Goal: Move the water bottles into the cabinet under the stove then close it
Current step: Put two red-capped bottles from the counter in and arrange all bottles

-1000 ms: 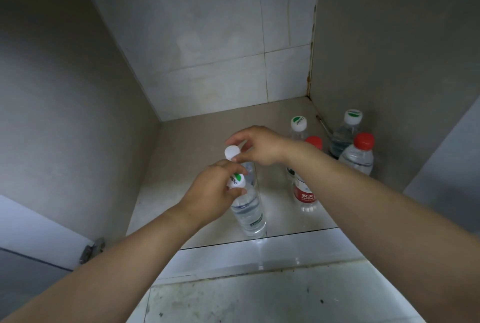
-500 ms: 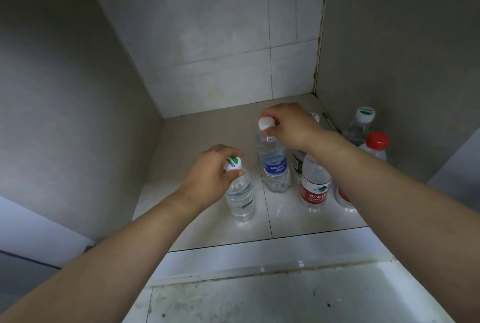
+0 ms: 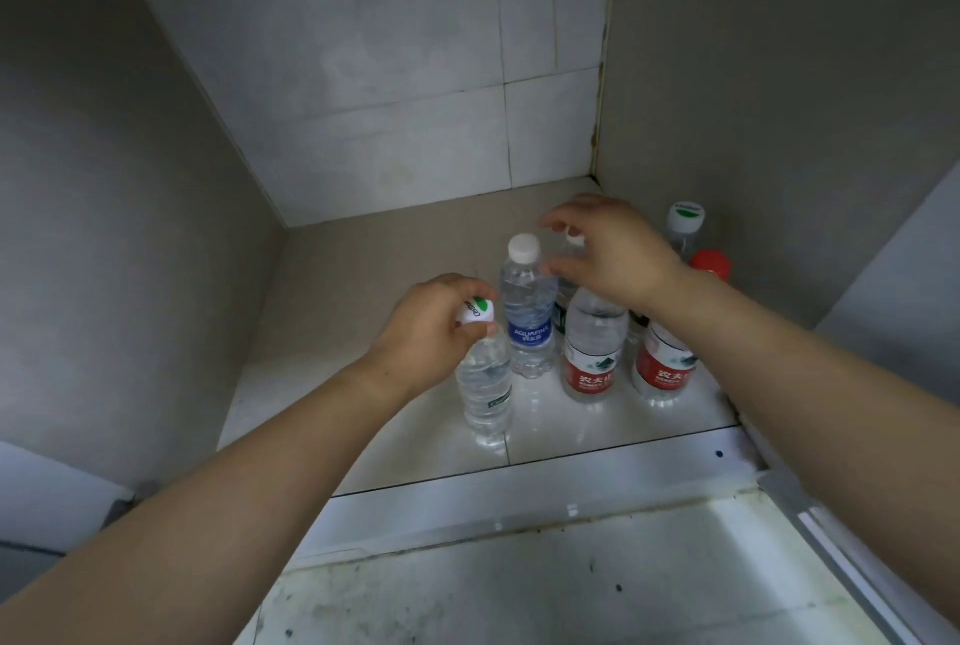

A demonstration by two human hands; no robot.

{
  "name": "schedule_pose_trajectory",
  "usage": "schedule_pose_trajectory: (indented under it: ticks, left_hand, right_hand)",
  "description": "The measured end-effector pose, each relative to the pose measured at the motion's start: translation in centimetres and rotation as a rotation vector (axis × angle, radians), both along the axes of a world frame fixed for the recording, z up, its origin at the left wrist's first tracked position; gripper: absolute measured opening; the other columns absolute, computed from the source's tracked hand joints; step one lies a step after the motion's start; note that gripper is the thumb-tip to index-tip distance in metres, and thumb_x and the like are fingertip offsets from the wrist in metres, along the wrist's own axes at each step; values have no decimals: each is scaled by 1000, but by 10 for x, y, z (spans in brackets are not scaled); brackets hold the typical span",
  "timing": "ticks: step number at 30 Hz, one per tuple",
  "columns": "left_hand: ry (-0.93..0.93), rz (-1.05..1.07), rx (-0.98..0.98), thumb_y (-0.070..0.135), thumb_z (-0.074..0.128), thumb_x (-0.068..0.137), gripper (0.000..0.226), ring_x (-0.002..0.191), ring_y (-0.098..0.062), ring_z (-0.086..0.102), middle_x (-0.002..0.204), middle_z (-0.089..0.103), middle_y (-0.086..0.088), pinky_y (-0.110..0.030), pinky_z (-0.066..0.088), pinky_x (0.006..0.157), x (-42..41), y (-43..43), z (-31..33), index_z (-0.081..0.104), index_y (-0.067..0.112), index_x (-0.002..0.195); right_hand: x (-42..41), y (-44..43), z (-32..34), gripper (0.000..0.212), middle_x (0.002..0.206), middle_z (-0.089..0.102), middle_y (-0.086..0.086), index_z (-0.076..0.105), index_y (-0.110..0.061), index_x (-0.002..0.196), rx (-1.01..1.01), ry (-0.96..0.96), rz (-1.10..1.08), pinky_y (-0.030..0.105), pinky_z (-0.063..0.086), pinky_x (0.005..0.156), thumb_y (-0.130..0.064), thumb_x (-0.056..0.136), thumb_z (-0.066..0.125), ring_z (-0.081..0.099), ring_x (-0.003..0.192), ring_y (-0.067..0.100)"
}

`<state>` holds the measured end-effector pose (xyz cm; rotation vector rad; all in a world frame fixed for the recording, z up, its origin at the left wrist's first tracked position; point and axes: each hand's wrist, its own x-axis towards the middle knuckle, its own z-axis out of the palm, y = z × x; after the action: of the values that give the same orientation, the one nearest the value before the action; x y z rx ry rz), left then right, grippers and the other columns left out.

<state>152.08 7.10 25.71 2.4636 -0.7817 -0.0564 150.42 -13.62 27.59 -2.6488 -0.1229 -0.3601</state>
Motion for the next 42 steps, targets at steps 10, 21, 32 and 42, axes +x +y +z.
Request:
schedule_pose_trajectory:
  ticks: [10, 21, 32, 42]
  left_hand:
    - [-16, -43, -6, 19, 69, 82, 36, 102, -21, 59, 119, 63, -4, -27, 45, 89, -11, -38, 0, 63, 16, 117]
    - [-59, -67, 81, 25, 66, 83, 31, 96, -18, 56, 112, 60, -5, -22, 39, 77, -10, -47, -3, 61, 20, 113]
    - [149, 80, 5, 32, 69, 80, 37, 99, -12, 54, 111, 57, 2, -20, 37, 81, 48, -67, 27, 61, 23, 115]
    - [7, 76, -24, 20, 74, 77, 34, 99, -24, 61, 114, 66, -8, -23, 42, 84, 56, -68, 8, 66, 12, 108]
  right_hand:
    - [-40, -27, -26, 54, 115, 63, 5, 49, -17, 125, 126, 121, -66, 25, 42, 82, -23, 77, 74, 59, 103, 22]
    - [-52, -34, -24, 37, 97, 66, 4, 55, -14, 107, 156, 130, -50, 33, 49, 76, -23, 76, 74, 60, 86, 18]
    - [-56, -35, -21, 43, 97, 65, -1, 57, -15, 106, 206, 170, -16, 27, 49, 79, -26, 70, 79, 59, 88, 14]
    - [-56, -38, -26, 44, 99, 64, -4, 57, -17, 108, 273, 159, -4, 15, 41, 76, -24, 71, 78, 57, 90, 10]
